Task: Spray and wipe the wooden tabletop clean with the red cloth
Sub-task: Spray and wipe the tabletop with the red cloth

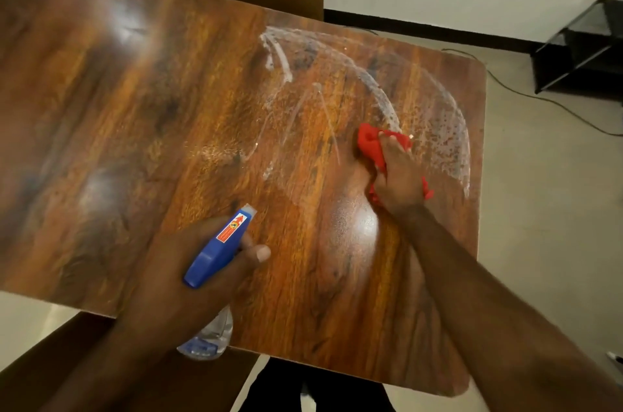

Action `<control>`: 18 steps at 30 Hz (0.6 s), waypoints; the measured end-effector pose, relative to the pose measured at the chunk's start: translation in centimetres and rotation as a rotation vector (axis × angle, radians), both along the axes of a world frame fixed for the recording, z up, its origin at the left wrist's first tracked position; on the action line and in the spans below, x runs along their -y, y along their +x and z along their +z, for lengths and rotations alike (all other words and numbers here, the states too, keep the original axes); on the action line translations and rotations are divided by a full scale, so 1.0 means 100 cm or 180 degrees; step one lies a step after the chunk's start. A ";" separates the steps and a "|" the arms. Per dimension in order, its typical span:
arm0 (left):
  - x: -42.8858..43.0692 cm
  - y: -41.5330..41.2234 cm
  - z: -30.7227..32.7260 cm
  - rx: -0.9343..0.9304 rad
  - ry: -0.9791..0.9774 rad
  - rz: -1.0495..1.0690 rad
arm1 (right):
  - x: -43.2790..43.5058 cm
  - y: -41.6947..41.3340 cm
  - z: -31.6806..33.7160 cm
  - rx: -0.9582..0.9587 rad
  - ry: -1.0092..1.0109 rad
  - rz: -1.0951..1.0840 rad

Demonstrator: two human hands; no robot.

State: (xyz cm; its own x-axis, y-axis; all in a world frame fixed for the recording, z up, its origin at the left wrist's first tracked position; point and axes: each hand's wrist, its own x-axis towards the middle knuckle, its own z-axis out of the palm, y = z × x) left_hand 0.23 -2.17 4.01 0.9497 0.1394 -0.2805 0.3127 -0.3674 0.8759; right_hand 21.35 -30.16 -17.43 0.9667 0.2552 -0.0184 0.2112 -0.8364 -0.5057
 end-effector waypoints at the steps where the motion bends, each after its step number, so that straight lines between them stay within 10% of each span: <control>1: -0.002 -0.001 0.001 0.0018 -0.0011 0.0002 | -0.007 0.006 -0.001 0.0072 -0.0011 -0.0270; 4: -0.008 -0.004 0.004 0.0101 -0.0033 0.0003 | -0.051 -0.031 -0.003 0.0078 -0.0166 -0.0468; 12: -0.015 -0.008 -0.002 -0.0001 0.0119 0.0196 | -0.097 -0.102 -0.017 0.0028 -0.0141 0.2671; 18: -0.022 -0.015 -0.004 0.0024 0.0094 0.0346 | -0.093 -0.004 -0.007 0.0060 -0.0203 0.0692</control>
State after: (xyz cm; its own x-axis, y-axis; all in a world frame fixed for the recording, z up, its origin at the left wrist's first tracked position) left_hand -1.23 0.01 3.58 0.9305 0.2498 -0.2678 0.3456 -0.3573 0.8677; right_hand 20.95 -20.82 -18.16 0.8894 0.4566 -0.0235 0.3990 -0.8003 -0.4476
